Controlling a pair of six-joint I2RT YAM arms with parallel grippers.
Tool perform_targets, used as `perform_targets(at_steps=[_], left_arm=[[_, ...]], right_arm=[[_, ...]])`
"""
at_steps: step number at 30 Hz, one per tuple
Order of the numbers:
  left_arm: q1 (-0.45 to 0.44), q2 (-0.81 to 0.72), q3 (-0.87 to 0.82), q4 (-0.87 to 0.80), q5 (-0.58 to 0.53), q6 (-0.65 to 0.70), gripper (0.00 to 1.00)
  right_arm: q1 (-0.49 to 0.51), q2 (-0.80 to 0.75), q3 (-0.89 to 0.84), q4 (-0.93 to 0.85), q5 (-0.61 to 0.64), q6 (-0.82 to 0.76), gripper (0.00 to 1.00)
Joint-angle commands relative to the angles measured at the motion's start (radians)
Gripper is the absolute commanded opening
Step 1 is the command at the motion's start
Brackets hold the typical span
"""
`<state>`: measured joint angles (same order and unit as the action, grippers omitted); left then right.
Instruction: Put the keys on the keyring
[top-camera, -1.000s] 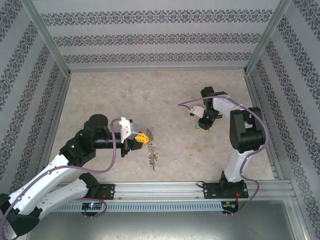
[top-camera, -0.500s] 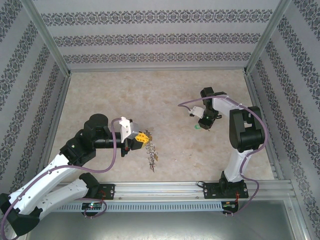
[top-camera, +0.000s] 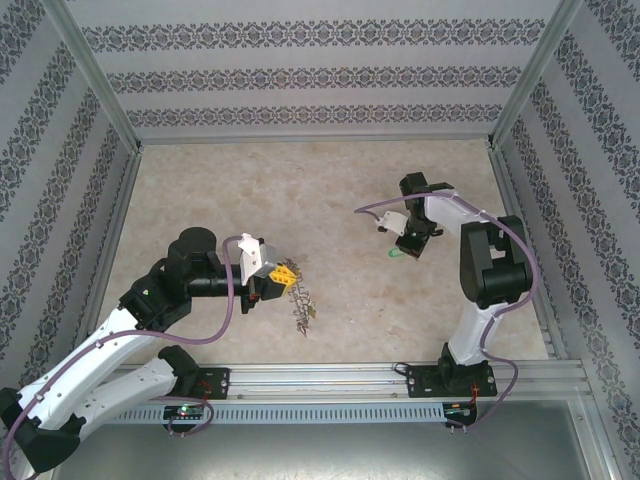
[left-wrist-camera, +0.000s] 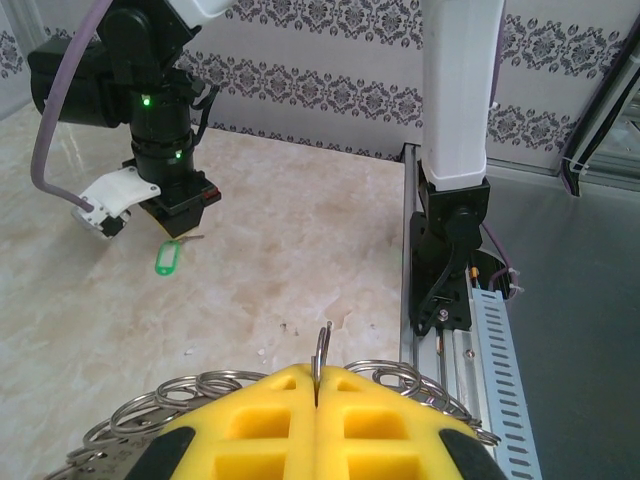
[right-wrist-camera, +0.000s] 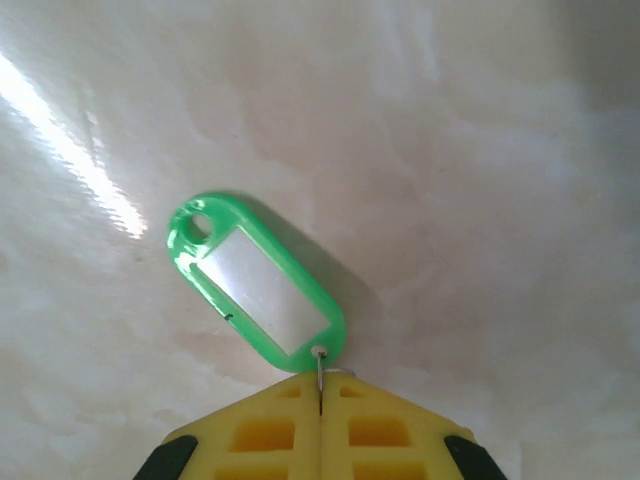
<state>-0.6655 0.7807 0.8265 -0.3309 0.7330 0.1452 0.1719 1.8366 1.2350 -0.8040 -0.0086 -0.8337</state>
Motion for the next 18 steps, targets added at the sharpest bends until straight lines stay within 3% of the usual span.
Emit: perform_targets(at_steps=[1,9,18], left_arm=[[0.01,-0.011,0.012,0.034,0.018,0.005,0.0],[0.011,0.007,0.025,0.043,-0.019,0.019,0.0],[0.011,0.012,0.05,0.019,-0.144,0.103,0.0]], right_arm=[[0.038,-0.114,-0.006,-0.037,-0.028,0.04,0.0],[0.182,-0.413,-0.097,0.006,-0.131,0.213,0.0],[0.396,-0.86,-0.277,0.27,-0.472,0.64,0.0]])
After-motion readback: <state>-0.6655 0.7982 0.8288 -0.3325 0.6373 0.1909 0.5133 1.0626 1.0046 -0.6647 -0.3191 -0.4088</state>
